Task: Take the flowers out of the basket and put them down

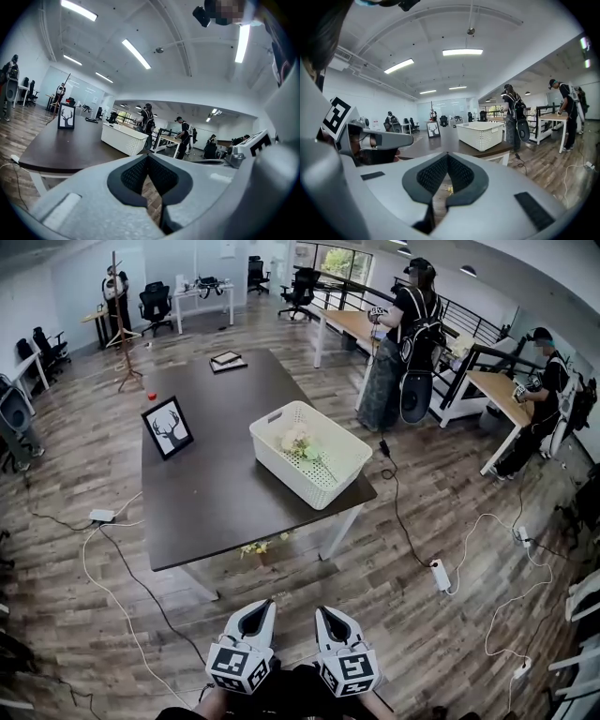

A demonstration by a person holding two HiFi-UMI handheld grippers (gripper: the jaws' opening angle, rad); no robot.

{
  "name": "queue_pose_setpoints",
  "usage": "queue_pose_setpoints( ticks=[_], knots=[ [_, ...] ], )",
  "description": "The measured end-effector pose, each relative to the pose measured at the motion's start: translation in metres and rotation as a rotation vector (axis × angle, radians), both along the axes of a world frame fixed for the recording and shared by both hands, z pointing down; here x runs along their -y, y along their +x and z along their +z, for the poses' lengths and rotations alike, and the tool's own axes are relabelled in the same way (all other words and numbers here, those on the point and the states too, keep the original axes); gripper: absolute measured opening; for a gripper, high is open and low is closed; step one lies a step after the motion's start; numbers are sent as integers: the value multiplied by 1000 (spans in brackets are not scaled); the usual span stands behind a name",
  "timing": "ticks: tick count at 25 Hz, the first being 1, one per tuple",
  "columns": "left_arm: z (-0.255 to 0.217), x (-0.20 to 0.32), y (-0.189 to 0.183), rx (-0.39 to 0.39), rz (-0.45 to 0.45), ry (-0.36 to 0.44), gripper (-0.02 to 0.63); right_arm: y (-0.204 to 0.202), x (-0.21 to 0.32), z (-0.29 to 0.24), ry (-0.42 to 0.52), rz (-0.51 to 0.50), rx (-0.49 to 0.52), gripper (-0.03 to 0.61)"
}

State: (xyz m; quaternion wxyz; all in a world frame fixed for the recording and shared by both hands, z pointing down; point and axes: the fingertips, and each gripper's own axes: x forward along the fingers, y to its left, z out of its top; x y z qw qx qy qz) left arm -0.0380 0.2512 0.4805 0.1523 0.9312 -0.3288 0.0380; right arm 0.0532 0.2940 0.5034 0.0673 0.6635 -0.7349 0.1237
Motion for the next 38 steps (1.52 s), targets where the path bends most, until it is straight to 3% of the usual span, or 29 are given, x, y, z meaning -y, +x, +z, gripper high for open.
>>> queue_pose_setpoints(
  ticks=[7, 14, 21, 29, 38],
  knots=[
    [2, 40, -15, -3, 33, -10, 9, -15, 35, 4, -6, 40, 76, 6],
    [0, 75, -39, 3, 72, 23, 9, -38, 70, 12, -16, 86, 56, 6],
    [6, 106, -63, -19, 24, -10, 9, -79, 94, 10, -17, -24, 62, 6],
    [9, 115, -67, -23, 49, -31, 9, -75, 105, 16, -52, 12, 80, 6],
    [14, 134, -60, -33, 18, -47, 9, -62, 126, 26, -66, -9, 99, 6]
  ],
)
